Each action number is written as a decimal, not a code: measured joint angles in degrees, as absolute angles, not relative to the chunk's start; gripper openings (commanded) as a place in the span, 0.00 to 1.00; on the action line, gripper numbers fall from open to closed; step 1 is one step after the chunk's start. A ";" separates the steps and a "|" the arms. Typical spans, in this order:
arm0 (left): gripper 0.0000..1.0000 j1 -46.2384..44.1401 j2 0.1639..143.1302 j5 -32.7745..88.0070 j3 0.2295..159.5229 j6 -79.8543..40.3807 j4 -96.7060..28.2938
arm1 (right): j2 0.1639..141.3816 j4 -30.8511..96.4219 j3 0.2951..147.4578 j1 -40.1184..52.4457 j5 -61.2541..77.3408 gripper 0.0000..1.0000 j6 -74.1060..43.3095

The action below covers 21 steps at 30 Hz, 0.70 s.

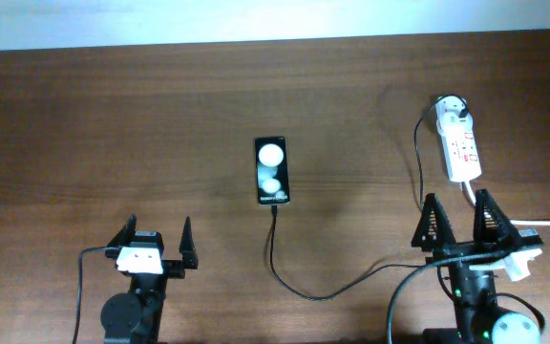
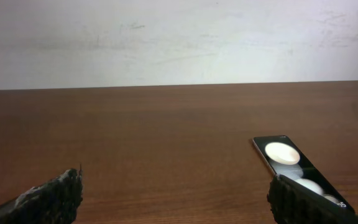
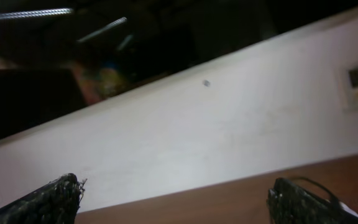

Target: Plug charger to phone and switch on socket

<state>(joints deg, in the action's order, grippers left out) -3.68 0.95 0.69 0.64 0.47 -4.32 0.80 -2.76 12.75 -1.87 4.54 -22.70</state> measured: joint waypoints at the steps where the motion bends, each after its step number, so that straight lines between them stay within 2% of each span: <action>1: 0.99 -3.68 0.95 0.69 0.64 0.47 -4.29 | 0.80 -2.70 11.27 -1.87 3.01 0.99 -22.72; 6: 0.99 -3.68 0.95 0.69 0.64 0.45 -4.29 | 0.80 -7.81 1.89 -1.87 -0.43 0.99 -19.57; 9: 0.99 -3.68 0.95 0.69 0.64 0.47 -4.32 | 0.80 -4.91 0.60 -1.87 -0.67 0.99 -11.38; 11: 0.99 -3.68 0.95 0.69 0.64 0.45 -4.32 | 0.58 2.90 0.73 -1.87 -0.69 0.99 -7.49; 21: 0.99 -3.68 0.95 0.69 0.64 0.47 -4.29 | 0.73 4.23 0.60 -1.87 -0.62 0.99 -5.39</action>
<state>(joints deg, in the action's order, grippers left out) -3.68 0.95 0.69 0.64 0.47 -4.29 0.73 4.23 0.60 -1.87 -0.62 -5.39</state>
